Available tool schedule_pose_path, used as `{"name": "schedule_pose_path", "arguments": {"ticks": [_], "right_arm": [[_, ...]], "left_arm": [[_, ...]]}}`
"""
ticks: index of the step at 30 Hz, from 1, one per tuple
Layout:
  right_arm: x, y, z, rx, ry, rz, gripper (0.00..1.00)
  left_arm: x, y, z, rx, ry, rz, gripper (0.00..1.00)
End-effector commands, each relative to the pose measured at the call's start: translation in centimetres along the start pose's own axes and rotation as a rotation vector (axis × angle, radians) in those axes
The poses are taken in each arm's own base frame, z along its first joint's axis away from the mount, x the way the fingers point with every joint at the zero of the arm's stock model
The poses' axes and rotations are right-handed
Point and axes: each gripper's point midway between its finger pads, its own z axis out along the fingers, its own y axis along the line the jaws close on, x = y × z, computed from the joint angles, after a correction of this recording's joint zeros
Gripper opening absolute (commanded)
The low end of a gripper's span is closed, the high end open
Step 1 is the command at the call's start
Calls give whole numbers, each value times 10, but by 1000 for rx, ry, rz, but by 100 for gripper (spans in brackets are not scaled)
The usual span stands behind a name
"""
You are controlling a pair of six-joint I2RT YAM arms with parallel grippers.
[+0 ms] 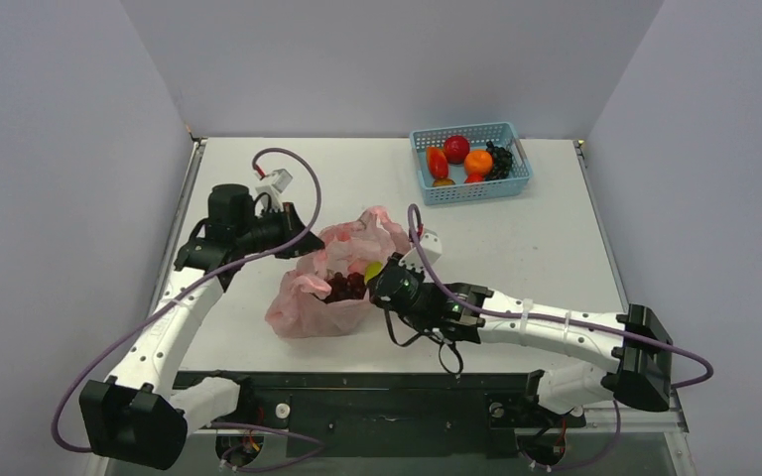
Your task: Take the fake fruits out of the plastic bag
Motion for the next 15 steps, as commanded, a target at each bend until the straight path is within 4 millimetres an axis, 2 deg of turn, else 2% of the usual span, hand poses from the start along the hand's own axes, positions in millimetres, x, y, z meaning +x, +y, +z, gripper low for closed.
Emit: {"name": "schedule_pose_path", "arguments": {"ticks": [1,2,5,6,9,10,11,12,15], "right_arm": [[-33,23,-3,-197,10,-92,0],[-43,22,0,-212,-5,-83,0],[-45,28,4,-293,62,-134,0],[-51,28,7,-302,64,-135,0],[-46,34,9,-389,149,-177,0],[-45,30,11,-407,171,-177,0],[-53,29,14,-425,154,-173,0],[-47,24,15,-440,182,-177,0],[-57,8,26,-450,180,-167,0]], "left_arm": [[-39,-12,-37,38,-151,-77,0],[-41,-11,-40,35,-159,-91,0],[-53,-4,-51,-11,-199,-129,0],[-53,-1,-53,-31,-203,-140,0],[-63,5,-66,-110,-247,-147,0],[-63,16,-70,-179,-263,-163,0],[-69,22,-78,-234,-299,-154,0],[-69,28,-83,-268,-309,-164,0],[-74,41,-100,-348,-363,-176,0]]}}
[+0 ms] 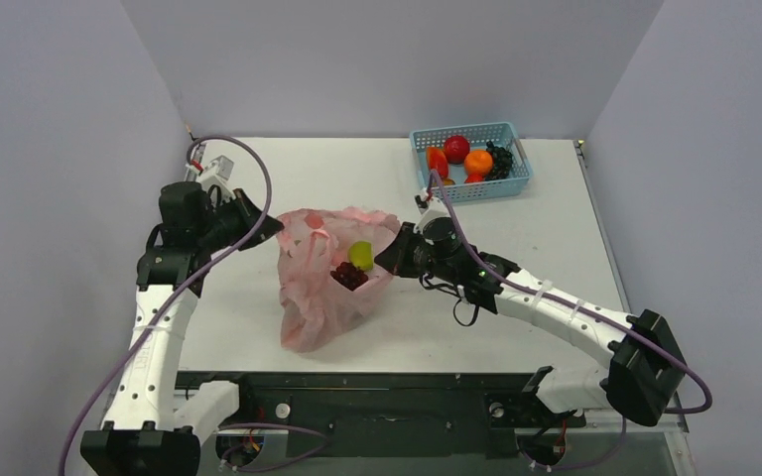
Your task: Take the fake fruits out of the plastic bag
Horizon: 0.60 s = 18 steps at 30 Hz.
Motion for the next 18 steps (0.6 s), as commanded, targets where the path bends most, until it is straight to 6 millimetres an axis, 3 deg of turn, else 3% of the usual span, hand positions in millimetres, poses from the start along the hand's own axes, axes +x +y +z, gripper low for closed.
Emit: {"name": "schedule_pose_path", "arguments": {"ticks": [1,11,15,18], "right_arm": [[-5,3,0,-158,40,-58,0],[-4,-67,4,-113,70,1,0],[0,-109,5,-61,69,62,0],[5,-125,6,-59,79,103,0]], "left_arm": [[-35,21,-31,-152,-150,-3,0],[-48,61,-50,-254,-181,-29,0],[-52,76,-60,-280,-199,-46,0],[-57,87,-69,-301,-217,-56,0]]}}
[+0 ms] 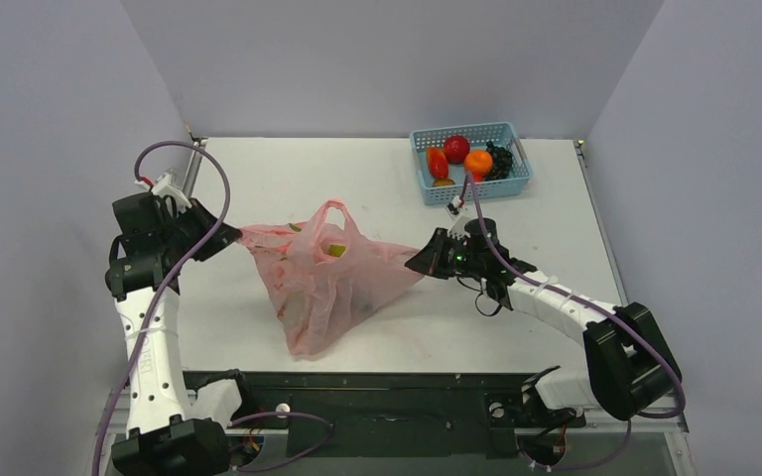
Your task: Take the fake fruits out of the plastic bag
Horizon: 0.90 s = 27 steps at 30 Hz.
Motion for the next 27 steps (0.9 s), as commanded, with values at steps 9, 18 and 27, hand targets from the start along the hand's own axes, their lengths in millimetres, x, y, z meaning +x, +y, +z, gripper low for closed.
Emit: {"name": "schedule_pose_path", "arguments": {"ticks": [9,18,27], "right_arm": [[-6,-36,-6,9,-47,50,0],[-2,-17,-7,-37,-23,30,0],[-2,21,-30,56,-43,-202,65]], "left_arm": [[-38,18,-16,-76,-125,71,0],[-26,-5,-18,42,-50,63,25],[-11,-64,-57,133,-85,142,46]]}}
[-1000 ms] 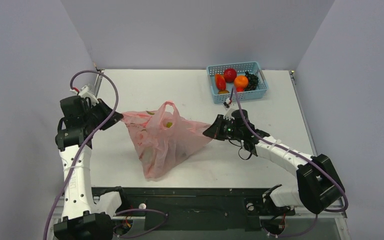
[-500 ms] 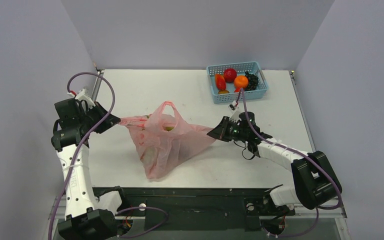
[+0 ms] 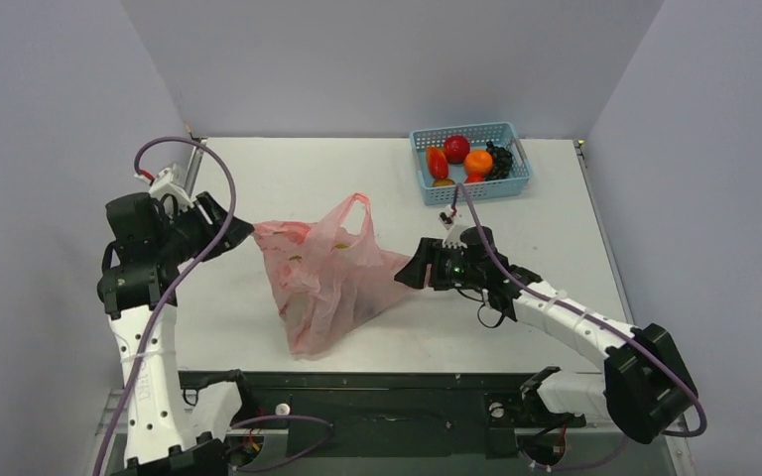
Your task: Take the fake fruits out of the plastic bag
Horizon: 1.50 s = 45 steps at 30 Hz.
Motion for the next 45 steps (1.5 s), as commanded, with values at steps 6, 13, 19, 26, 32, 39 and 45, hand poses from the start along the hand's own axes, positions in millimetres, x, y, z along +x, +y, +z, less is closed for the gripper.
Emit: {"name": "schedule_pose_path", "arguments": {"ticks": [6,13,19,26,32,39,45], "right_arm": [[-42,15,-54,183,-131,-270,77],[-63,28,-71,216,-185,-368,79],[-77,44,-75,187,-216,-376,79],[-87,55,-79,166,-238,-406,80],[-91,59,-78,153,-240,-411,80],[-90,65,-69,117,-203,-452,80],[-89,67,-67,103,-190,-453,80]], "left_arm": [[4,-124,-49,276,-92,175,47],[58,-174,-25,205,-40,463,50],[59,-187,-2,-13,-125,612,57],[52,-192,22,-123,-185,692,59],[35,-201,11,-88,-244,631,59],[50,-198,48,95,-51,495,73],[75,-189,71,114,75,494,70]]}}
